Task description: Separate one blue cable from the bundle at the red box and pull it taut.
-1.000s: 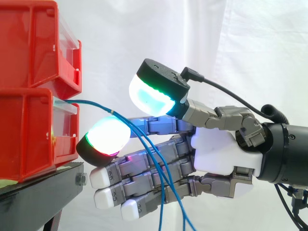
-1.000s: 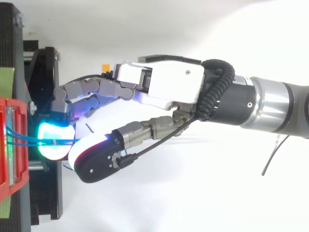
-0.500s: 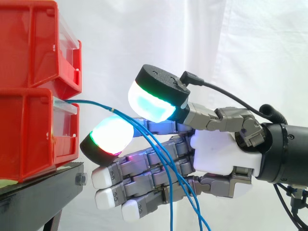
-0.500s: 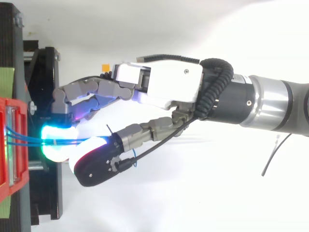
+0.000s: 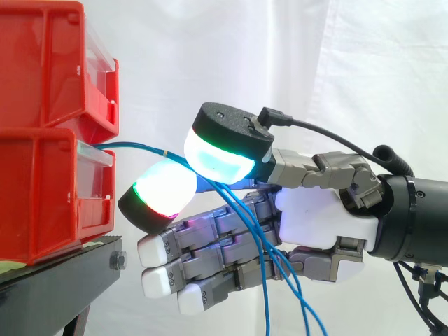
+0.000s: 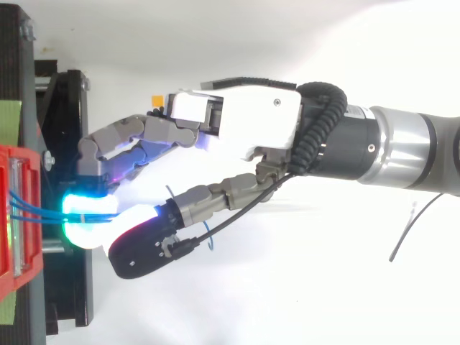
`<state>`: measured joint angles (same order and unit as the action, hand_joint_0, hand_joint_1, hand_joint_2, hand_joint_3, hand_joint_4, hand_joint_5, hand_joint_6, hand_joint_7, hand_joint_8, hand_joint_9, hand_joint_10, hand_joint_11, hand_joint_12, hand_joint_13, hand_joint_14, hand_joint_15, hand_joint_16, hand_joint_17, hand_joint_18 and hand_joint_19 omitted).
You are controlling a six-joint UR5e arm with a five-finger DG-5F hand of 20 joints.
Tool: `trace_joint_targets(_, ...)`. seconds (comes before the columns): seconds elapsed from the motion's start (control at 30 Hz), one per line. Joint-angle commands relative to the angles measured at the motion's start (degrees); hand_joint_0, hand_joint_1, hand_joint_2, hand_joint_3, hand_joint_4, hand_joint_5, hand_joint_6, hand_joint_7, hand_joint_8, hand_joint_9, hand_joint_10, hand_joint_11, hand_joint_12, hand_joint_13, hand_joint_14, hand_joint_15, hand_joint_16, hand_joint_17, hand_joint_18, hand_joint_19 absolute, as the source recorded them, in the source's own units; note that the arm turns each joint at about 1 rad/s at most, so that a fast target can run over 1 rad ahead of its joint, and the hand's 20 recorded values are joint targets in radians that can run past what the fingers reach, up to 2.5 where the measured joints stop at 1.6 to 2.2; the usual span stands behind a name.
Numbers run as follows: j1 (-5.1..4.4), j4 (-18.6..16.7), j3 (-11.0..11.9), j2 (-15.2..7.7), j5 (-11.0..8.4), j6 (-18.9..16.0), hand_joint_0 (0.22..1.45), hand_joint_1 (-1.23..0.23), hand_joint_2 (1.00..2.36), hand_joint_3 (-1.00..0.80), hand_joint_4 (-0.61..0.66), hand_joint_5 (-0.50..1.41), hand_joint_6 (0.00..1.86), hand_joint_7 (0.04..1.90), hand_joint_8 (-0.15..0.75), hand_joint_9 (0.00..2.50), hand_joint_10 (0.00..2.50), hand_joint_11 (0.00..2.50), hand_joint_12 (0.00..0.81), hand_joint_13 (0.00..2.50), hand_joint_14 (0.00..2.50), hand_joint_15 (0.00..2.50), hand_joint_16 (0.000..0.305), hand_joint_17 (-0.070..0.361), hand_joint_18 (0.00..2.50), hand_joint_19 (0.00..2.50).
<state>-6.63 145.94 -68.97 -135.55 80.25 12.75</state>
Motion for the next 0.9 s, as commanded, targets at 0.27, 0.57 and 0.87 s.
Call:
trace_joint_targets(0.27, 0.56, 0.3, 0.2, 0.0, 1.84, 0.0, 0.59, -0.45, 1.00, -0.48, 0.22, -0.16, 0.77, 0.96, 0.347, 0.76, 0.01, 0.54, 0.384, 0.75, 0.01, 0.38, 0.050, 0.114, 0.67, 0.50)
trace_joint_targets(0.57, 1.00, 0.8, 0.9, 0.0, 2.45, 0.1, 0.62, -0.53, 1.01, -0.37, 0.21, -0.13, 0.74, 1.03, 0.351, 0.82, 0.01, 0.54, 0.384, 0.78, 0.01, 0.39, 0.050, 0.111, 0.69, 0.51)
trace_joint_targets(0.87, 1.35, 1.1, 1.4, 0.0, 2.98, 0.2, 0.60, -0.61, 1.01, -0.19, 0.20, -0.14, 0.79, 1.02, 0.367, 0.82, 0.01, 0.55, 0.400, 0.80, 0.01, 0.39, 0.053, 0.119, 0.72, 0.50)
